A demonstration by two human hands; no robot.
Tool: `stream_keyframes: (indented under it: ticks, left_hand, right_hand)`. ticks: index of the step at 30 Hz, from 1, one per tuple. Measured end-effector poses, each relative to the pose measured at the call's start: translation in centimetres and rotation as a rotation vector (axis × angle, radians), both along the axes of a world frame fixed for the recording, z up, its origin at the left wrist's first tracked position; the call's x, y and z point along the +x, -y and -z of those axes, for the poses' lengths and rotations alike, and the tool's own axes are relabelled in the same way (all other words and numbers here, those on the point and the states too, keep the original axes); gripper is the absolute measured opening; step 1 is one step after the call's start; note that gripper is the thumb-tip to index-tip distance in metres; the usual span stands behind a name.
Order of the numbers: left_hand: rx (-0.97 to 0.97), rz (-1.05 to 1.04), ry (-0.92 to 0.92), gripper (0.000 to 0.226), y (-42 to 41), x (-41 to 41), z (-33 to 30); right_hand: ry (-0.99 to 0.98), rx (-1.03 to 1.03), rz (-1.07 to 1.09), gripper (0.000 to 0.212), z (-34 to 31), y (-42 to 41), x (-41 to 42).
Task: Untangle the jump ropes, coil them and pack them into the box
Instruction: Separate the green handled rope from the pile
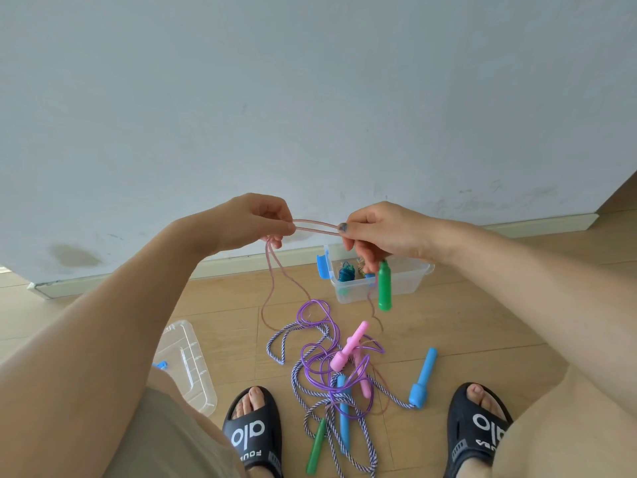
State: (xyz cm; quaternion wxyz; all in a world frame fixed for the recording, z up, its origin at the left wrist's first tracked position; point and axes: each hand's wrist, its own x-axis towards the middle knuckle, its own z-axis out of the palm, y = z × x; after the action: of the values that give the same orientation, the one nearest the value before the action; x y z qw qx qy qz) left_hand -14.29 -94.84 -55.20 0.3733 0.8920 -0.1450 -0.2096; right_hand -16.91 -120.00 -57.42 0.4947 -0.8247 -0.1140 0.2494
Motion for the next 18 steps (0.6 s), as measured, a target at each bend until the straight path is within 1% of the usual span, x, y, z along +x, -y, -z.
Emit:
stream_keyframes:
  ticks: [2, 4, 7, 8, 9, 10, 11, 12, 13, 14, 15, 16, 18]
  left_hand:
    - [0.083, -0.038, 0.059, 0.009, -0.9, 0.4, 0.0]
    - [0.213, -0.124, 0.150, 0.008, -2.3, 1.0, 0.6]
    - [0.471, -0.416, 0.346, 0.010, -5.7, 2.6, 1.9]
    - [0.553, -0.507, 0.378, 0.010, -6.9, 2.9, 2.4]
    - [0.637, -0.547, 0.363, 0.009, -7.8, 2.9, 2.9]
    - [0.723, -0.522, 0.293, 0.008, -8.5, 3.1, 3.4]
    - [0.800, -0.443, 0.205, 0.011, -8.5, 3.0, 3.9]
    - [0.852, -0.344, 0.111, 0.020, -8.0, 2.8, 4.5]
    - [0.828, -0.255, 0.026, 0.035, -7.1, 2.5, 4.9]
    - [0.717, -0.191, -0.034, 0.048, -5.7, 2.1, 5.1]
    - [0.561, -0.141, -0.057, 0.054, -4.1, 1.7, 5.0]
    - [0.400, -0.085, -0.045, 0.053, -2.2, 1.2, 4.5]
    - [0.166, 0.016, 0.017, 0.039, 1.3, 0.2, 3.3]
  right_hand:
    - [-0.012, -0.025, 0.013, 0.031, 0.0, 0.3, 0.2]
    - [-0.014, -0.072, 0.012, 0.029, 0.0, 1.0, 0.3]
    - [-0.036, -0.119, 0.049, 0.026, -0.1, 2.7, 0.4]
    - [-0.040, -0.124, 0.069, 0.026, -0.2, 3.3, 0.4]
    - [-0.042, -0.123, 0.088, 0.026, -0.3, 3.7, 0.5]
    - [-0.042, -0.116, 0.105, 0.026, -0.4, 3.9, 0.5]
    - [-0.043, -0.103, 0.118, 0.026, -0.4, 4.0, 0.5]
    - [-0.045, -0.086, 0.125, 0.026, -0.3, 3.8, 0.6]
    - [-0.042, -0.066, 0.122, 0.026, -0.3, 3.4, 0.6]
    - [-0.034, -0.048, 0.110, 0.026, -0.3, 2.8, 0.7]
    - [-0.023, -0.036, 0.092, 0.026, -0.2, 2.1, 0.7]
    - [-0.013, -0.029, 0.073, 0.026, -0.3, 1.4, 0.6]
    - [-0.002, -0.010, 0.038, 0.027, -0.2, 0.0, 0.4]
